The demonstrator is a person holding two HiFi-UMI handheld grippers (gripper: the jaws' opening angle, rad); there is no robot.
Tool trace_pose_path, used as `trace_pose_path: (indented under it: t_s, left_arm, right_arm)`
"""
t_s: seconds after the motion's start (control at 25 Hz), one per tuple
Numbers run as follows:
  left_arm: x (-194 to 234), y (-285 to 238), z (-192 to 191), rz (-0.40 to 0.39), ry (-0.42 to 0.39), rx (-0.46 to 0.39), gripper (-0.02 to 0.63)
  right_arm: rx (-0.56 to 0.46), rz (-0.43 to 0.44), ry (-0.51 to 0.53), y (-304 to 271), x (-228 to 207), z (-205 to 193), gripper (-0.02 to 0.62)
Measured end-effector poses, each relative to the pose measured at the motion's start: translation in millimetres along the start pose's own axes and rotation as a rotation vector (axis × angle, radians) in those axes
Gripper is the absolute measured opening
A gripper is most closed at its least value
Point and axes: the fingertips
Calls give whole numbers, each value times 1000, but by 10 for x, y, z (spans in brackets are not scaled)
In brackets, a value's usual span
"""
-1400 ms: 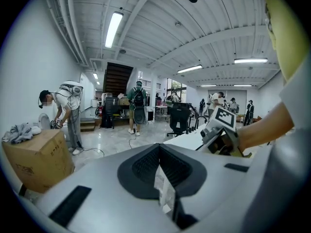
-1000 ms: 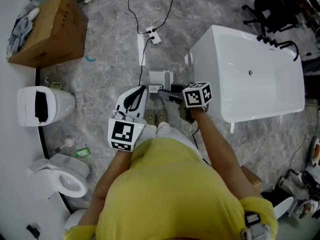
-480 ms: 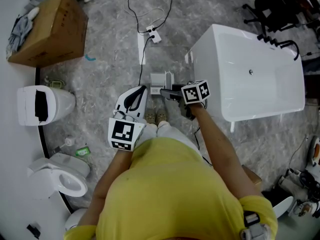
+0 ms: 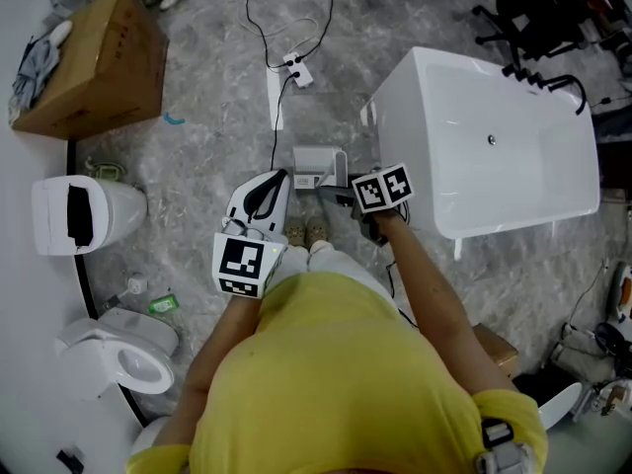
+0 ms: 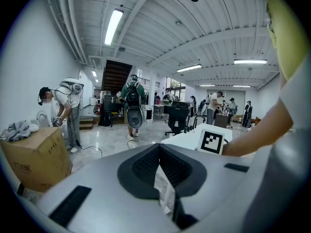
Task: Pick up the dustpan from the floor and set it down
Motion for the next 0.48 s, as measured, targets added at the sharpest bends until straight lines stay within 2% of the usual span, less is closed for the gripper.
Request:
trace_pose_path:
  t_s: [0.28,0.48]
  left_arm:
    - [-38,-43,37,-14,-5,-7,0]
    - [-91,-87,83,-27,-13,-15,0]
  right_arm:
    - [-190,-196,-3,272,-51,207,255]
    - [-333,-358,95,516,5,423,240]
Point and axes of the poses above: the fingertips, and each gripper's own axes: y backward along the fingers, x to its left, z out of its top, and after that the axes turned 5 degrees about -y, right-handed
